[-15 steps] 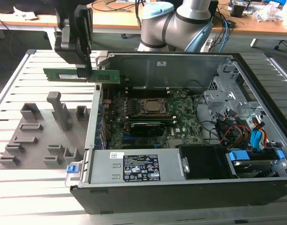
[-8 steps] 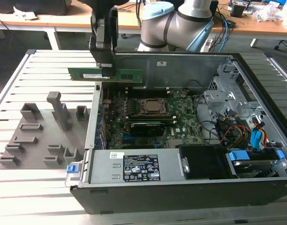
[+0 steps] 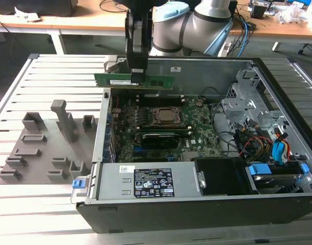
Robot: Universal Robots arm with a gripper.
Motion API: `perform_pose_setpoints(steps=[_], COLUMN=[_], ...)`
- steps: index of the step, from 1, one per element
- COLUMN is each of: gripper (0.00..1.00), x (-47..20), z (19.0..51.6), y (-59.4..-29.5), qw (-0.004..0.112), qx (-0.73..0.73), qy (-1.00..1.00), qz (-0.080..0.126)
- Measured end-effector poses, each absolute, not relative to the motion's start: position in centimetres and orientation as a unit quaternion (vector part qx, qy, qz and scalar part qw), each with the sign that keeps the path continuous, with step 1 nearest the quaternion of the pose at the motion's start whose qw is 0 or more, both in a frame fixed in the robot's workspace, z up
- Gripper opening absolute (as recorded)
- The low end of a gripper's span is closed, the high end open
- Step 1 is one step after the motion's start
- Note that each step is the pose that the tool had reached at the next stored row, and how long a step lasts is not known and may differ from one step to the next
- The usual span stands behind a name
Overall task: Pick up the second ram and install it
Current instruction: 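Pick up the second ram and move it above second insertion slot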
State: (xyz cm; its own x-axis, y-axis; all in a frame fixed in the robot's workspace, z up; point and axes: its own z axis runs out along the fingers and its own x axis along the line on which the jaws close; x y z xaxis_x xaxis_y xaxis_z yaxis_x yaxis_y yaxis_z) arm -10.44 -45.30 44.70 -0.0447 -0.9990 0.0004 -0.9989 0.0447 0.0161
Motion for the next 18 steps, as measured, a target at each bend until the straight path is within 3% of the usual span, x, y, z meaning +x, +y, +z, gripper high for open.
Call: perform_pose_setpoints(steps=[18], gripper=[0.13], x=[0.6], z=[44.7], y=[-44.9], qw=[0.007], qx=[0.691], qy=[-0.723], qz=[-0.007])
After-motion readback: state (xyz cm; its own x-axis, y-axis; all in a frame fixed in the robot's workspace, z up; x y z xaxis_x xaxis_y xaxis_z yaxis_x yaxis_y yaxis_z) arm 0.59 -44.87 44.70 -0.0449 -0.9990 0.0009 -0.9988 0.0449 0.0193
